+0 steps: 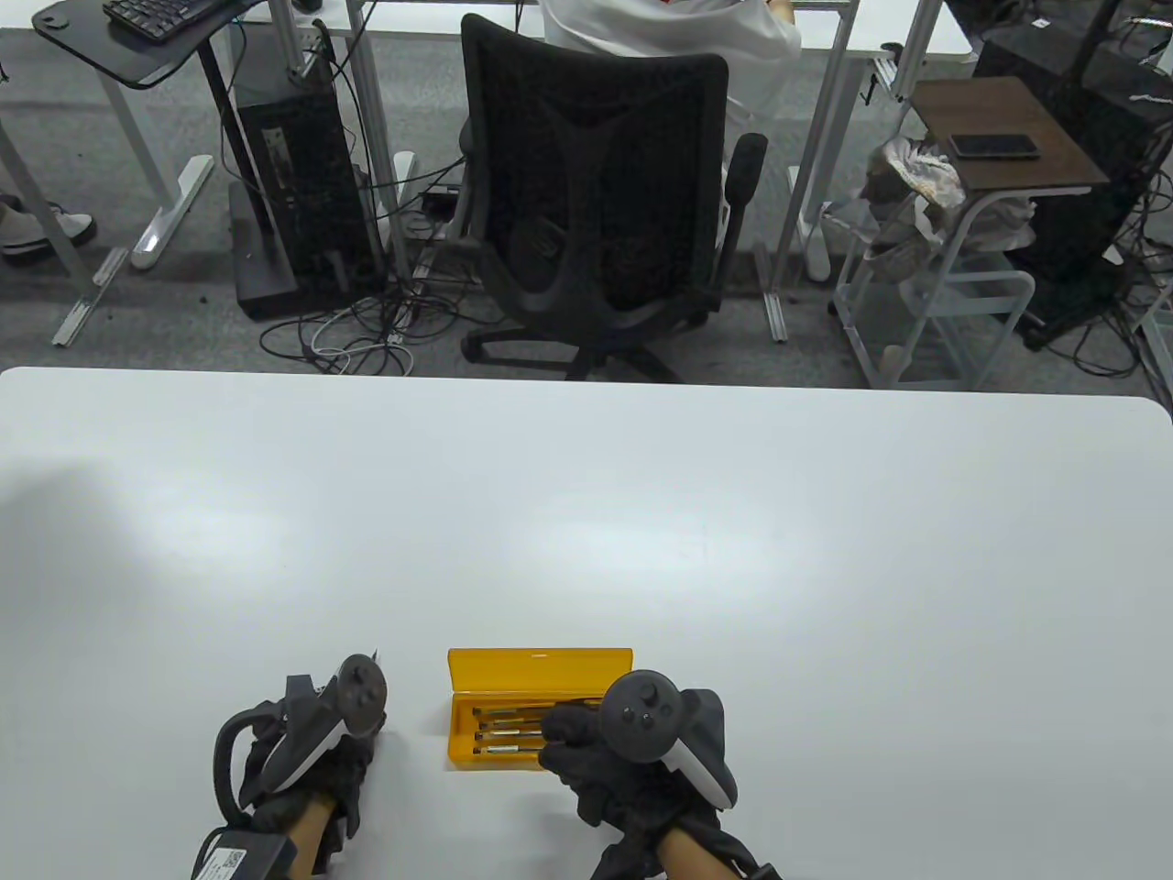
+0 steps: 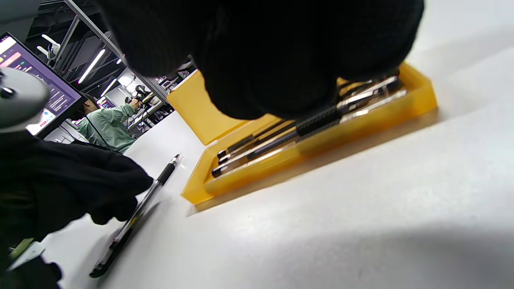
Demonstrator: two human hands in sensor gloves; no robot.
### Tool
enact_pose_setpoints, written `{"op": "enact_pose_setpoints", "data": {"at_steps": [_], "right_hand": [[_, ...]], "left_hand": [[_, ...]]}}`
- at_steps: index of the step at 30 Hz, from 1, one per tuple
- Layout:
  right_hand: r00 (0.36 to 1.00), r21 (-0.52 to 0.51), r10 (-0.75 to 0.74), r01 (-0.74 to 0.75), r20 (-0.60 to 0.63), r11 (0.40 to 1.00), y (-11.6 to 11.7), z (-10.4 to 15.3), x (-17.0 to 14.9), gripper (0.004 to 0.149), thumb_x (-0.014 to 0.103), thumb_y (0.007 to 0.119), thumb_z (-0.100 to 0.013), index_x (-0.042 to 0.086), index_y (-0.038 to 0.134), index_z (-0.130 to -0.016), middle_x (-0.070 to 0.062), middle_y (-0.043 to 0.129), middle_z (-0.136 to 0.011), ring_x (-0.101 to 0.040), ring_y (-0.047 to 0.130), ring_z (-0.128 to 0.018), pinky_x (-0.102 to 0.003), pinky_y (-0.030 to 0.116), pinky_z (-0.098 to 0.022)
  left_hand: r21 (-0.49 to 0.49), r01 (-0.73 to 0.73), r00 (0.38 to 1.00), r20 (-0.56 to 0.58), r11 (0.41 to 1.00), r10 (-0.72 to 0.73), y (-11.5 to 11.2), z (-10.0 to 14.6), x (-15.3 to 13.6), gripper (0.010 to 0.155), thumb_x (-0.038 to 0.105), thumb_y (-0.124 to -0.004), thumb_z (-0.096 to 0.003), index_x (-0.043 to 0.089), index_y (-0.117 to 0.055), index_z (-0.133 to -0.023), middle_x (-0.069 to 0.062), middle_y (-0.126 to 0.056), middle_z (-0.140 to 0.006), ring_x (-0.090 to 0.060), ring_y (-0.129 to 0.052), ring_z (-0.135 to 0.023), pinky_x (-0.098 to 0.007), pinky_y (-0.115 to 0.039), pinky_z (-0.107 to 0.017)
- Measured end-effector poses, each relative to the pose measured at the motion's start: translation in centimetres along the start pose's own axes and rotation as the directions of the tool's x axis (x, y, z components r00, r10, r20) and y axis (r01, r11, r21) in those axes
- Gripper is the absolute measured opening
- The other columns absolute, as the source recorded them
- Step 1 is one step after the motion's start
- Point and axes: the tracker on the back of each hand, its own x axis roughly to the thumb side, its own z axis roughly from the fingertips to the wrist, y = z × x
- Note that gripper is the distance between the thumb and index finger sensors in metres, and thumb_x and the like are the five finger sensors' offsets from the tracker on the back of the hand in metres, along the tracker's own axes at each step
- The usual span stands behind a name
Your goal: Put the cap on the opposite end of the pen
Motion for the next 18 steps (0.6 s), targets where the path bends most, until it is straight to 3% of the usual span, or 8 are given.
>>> {"op": "enact_pose_setpoints", "data": {"at_steps": [5,9,14,16,18], "right_hand": [[0.992,-0.115,0.122,-0.118,0.026,0.986,-1.5,0.2,1.6,0.055,0.041,0.085,-0.04,0.015,0.085,-0.089,-0.006,0.102,-0.062,-0.022,0.101,-0.046,-0.044,0.084,-0.039],[0.98,-0.139,0.199,-0.201,-0.03,0.97,-2.1,-1.1,2.3,0.055,0.041,0.086,-0.039,0.016,0.086,-0.087,-0.004,0.102,-0.06,-0.021,0.1,-0.045,-0.044,0.084,-0.039],[0.906,-0.172,0.411,-0.423,-0.103,0.89,-0.8,-1.8,1.0,0.054,0.043,0.087,-0.037,0.019,0.088,-0.085,-0.002,0.102,-0.058,-0.02,0.1,-0.044,-0.043,0.084,-0.04],[0.885,-0.133,0.451,-0.464,-0.12,0.876,-1.0,-1.6,0.6,0.053,0.044,0.087,-0.037,0.021,0.088,-0.085,-0.001,0.101,-0.059,-0.02,0.1,-0.045,-0.043,0.084,-0.041],[0.886,-0.156,0.444,-0.462,-0.134,0.873,-1.3,-1.6,0.2,0.053,0.043,0.087,-0.037,0.021,0.089,-0.084,-0.002,0.101,-0.059,-0.02,0.1,-0.045,-0.044,0.083,-0.041]], "left_hand": [[0.181,-0.168,0.977,0.165,0.969,0.138,2.6,2.1,2.2,0.06,0.049,-0.085,-0.0474,0.009,-0.084,-0.092,-0.012,-0.104,-0.066,-0.032,-0.098,-0.056,-0.063,-0.063,-0.065],[0.169,-0.19,0.925,0.361,0.967,0.119,2.1,2.8,5.5,0.056,0.047,-0.085,-0.0477,0.015,-0.082,-0.094,-0.008,-0.104,-0.067,-0.029,-0.097,-0.057,-0.058,-0.063,-0.068],[0.183,0.095,0.87,0.462,0.979,-0.171,0.3,2.9,9.1,0.063,0.048,-0.082,-0.0472,0.024,-0.071,-0.104,-0.009,-0.096,-0.081,-0.031,-0.089,-0.07,-0.062,-0.054,-0.073],[0.17,0.148,0.862,0.46,0.974,-0.211,-0.3,2.7,9.5,0.066,0.05,-0.08,-0.0477,0.026,-0.065,-0.107,-0.012,-0.09,-0.086,-0.033,-0.084,-0.075,-0.065,-0.051,-0.073],[0.141,0.156,0.87,0.449,0.978,-0.204,-0.8,2.5,9.5,0.067,0.051,-0.079,-0.0483,0.026,-0.063,-0.108,-0.013,-0.087,-0.09,-0.035,-0.08,-0.078,-0.067,-0.049,-0.073]]}}
